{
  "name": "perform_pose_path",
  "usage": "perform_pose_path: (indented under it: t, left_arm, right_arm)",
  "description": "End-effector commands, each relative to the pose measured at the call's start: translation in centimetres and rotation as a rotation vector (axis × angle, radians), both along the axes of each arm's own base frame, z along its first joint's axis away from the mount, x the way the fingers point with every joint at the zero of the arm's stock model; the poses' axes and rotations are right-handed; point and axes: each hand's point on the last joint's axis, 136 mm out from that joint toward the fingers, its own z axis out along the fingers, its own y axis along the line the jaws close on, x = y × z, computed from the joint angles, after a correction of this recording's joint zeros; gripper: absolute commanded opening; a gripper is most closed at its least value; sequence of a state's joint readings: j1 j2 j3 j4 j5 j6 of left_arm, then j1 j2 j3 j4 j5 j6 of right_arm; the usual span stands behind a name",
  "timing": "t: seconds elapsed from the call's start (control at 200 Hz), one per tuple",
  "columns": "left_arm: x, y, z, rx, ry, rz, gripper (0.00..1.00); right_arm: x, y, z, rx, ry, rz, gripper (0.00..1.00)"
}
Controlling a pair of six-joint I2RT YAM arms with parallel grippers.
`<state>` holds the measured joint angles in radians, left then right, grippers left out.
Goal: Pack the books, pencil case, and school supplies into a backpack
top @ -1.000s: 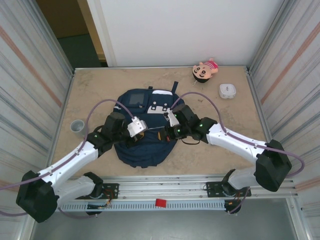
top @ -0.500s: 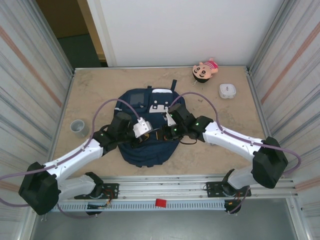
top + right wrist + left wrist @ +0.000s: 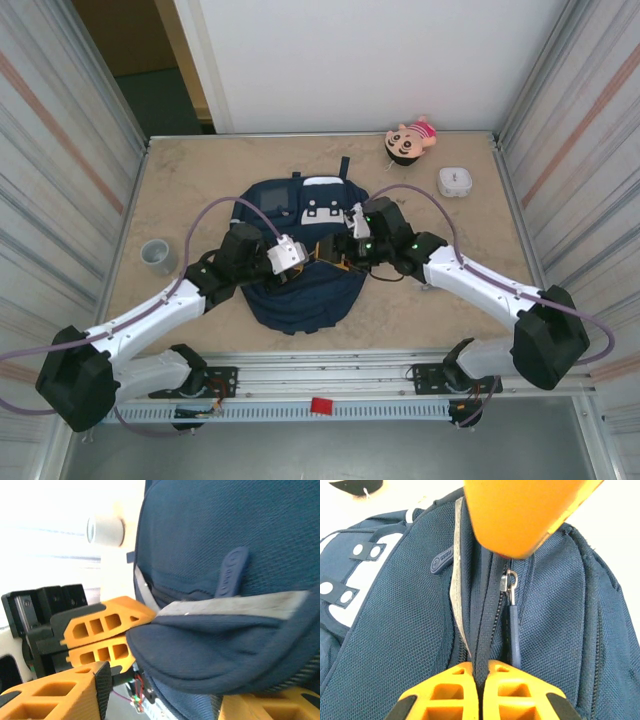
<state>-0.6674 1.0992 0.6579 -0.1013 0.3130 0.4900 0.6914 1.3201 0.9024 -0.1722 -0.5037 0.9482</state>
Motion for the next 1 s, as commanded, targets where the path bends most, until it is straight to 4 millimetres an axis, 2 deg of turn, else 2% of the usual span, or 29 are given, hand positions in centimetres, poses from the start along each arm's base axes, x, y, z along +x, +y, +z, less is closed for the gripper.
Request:
perform_pose_path:
  t: [0.0, 0.185, 0.306, 0.381, 0.416, 0.476, 0.551, 0.646, 0.712, 0.872, 0.997]
  left_arm:
    - [-0.9, -1.7, 3.9, -0.115, -0.126, -0.111, 0.03]
    - [-1.7, -1.9, 3.8, -0.113, -0.132, -0.172, 0.03]
    - [-2.3, -1.9, 3.5, -0.099, -0.126, -0.200, 0.03]
    - [-2.6, -1.9, 3.6, -0.100, -0.132, -0.215, 0.03]
    - [-2.7, -1.8, 3.6, -0.101, -0.132, -0.215, 0.04]
    - [-2.4, -1.7, 3.9, -0.109, -0.127, -0.192, 0.06]
    - [-1.6, -1.4, 4.3, -0.129, -0.089, -0.107, 0.18]
    - [-2.1, -1.3, 4.8, -0.189, 0.063, -0.026, 0.36]
    - [-2.8, -1.2, 5.2, -0.231, 0.170, 0.048, 0.42]
    - [-3.5, 0.4, 5.8, -0.381, 0.425, 0.337, 0.51]
    - [-4.3, 1.5, 4.8, -0.484, 0.627, 0.511, 0.54]
  right_arm:
    - [1.6, -0.7, 0.2, 0.050, 0.033, -0.108, 0.55]
    - [3.2, -0.9, 0.6, 0.112, 0.048, -0.174, 0.54]
    - [3.9, -0.9, 0.9, 0.137, 0.054, -0.197, 0.43]
    - [4.1, -1.1, 0.1, 0.132, 0.100, -0.224, 0.40]
    - [4.2, -1.2, -0.4, 0.125, 0.117, -0.233, 0.35]
    - [4.2, -1.3, -0.9, 0.120, 0.129, -0.242, 0.20]
    - [4.2, -1.2, -0.8, 0.136, 0.122, -0.241, 0.05]
    - [4.3, -1.0, -0.2, 0.149, 0.102, -0.243, 0.01]
    - [4.4, -0.9, 0.3, 0.158, 0.085, -0.242, 0.00]
    - [4.2, -0.8, 1.3, 0.175, 0.065, -0.234, 0.00]
    - [3.7, -0.4, 2.4, 0.187, 0.051, -0.219, 0.00]
